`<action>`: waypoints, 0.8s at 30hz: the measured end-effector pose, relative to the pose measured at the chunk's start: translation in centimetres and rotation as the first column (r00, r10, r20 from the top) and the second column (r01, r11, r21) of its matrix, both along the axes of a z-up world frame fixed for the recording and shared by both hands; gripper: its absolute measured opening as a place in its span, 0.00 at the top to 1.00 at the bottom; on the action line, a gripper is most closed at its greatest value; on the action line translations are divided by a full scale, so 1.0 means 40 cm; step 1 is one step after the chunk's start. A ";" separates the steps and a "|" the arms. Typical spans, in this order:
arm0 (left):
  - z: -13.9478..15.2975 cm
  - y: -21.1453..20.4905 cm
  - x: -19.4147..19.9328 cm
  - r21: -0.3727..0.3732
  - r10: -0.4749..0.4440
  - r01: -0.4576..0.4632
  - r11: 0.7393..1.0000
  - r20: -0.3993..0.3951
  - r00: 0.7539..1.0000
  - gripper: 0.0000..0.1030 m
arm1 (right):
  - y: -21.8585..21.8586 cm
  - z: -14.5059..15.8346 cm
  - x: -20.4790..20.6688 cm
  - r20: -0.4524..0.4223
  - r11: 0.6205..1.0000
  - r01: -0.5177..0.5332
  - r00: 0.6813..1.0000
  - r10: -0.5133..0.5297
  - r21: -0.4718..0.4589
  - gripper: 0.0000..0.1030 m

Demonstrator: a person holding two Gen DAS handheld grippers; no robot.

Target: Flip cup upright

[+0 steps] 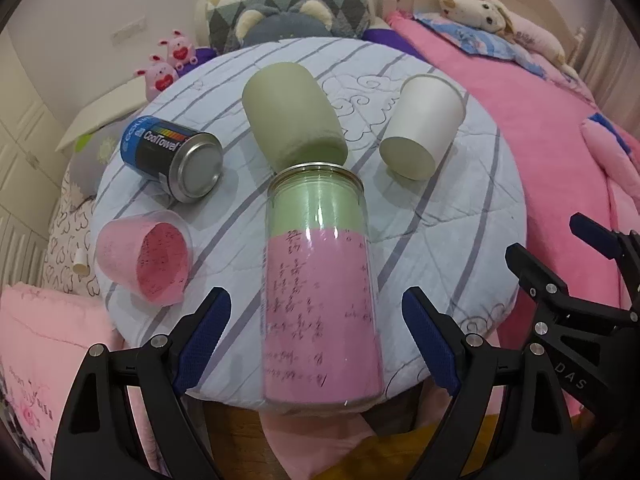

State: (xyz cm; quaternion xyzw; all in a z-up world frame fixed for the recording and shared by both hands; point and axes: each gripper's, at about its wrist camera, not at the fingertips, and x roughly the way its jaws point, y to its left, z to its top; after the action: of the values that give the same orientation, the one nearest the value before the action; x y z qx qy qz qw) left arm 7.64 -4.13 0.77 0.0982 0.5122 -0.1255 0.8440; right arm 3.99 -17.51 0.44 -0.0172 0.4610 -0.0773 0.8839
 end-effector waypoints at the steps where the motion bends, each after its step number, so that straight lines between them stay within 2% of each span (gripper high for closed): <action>1: 0.003 0.007 -0.005 -0.001 -0.002 0.002 1.000 0.005 1.000 0.14 | 0.004 0.005 -0.006 0.005 1.000 -0.001 1.000 0.001 0.005 0.18; 7: 0.013 0.069 -0.027 -0.010 -0.008 0.008 1.000 0.027 1.000 0.13 | 0.050 0.016 -0.017 0.014 0.999 -0.012 1.000 0.011 0.032 0.18; 12: 0.020 0.128 -0.031 -0.028 -0.010 0.012 1.000 0.042 0.999 0.08 | 0.106 0.018 -0.007 0.005 0.997 -0.047 0.999 0.047 0.064 0.18; 17: 0.022 0.180 -0.018 -0.023 -0.001 0.002 1.000 0.060 0.998 0.08 | 0.160 0.013 0.021 -0.018 0.994 -0.070 0.997 0.072 0.084 0.18; 24: 0.007 0.248 0.026 -0.021 0.017 -0.016 1.000 0.044 0.999 0.08 | 0.210 0.008 0.073 -0.043 0.993 -0.070 0.996 0.074 0.091 0.18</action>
State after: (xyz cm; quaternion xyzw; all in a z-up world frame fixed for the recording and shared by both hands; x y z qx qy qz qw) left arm 8.68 5.79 1.05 0.0881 0.4931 -0.1214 0.8569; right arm 6.90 -9.12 0.75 0.0040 0.4835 -0.0241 0.8750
